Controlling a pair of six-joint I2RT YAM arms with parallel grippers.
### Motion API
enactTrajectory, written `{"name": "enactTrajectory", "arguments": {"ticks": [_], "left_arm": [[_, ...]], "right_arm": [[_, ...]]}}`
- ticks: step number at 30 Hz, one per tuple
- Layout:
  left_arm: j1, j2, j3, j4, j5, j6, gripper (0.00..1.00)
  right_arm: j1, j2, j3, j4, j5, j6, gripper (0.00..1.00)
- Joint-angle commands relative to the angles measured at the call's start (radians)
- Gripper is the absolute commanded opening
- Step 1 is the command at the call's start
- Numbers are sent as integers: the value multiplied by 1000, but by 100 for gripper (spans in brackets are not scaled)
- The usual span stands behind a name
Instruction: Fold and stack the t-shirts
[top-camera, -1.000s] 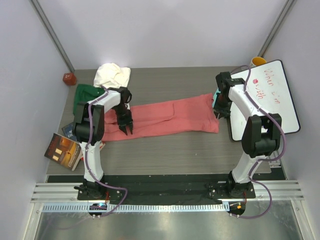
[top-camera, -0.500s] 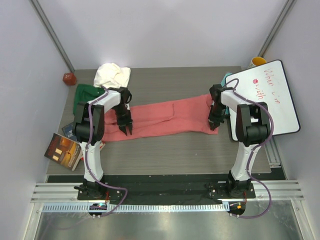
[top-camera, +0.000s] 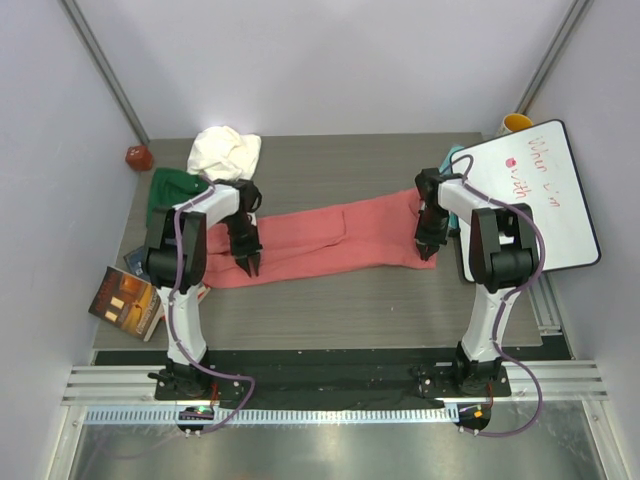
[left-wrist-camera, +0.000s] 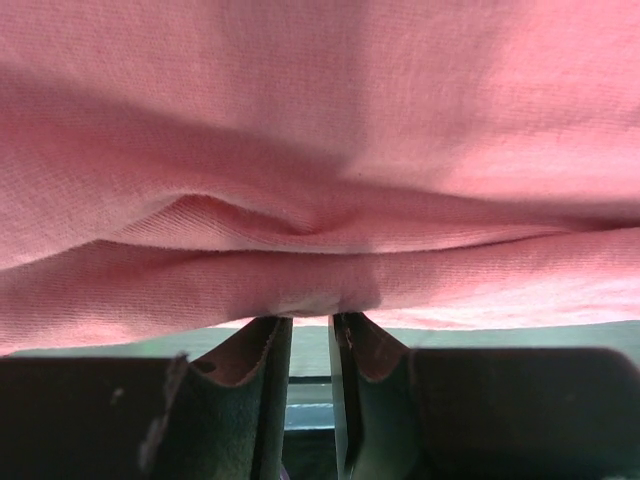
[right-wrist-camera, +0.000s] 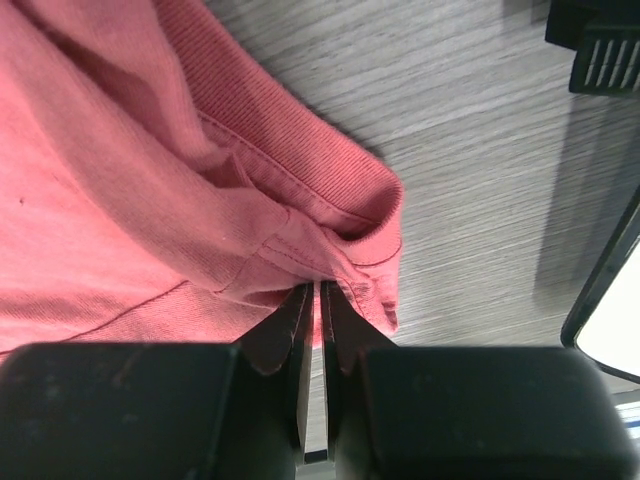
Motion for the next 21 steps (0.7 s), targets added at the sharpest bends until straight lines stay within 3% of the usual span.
{"name": "enactTrajectory", "arguments": {"ticks": [1, 21], "left_arm": [[17, -40, -37, -8, -36, -2, 22], [52, -52, -65, -17, -65, 20, 22]], "right_arm": [[-21, 73, -24, 68, 77, -20, 14], [-90, 96, 54, 55, 58, -21, 15]]}}
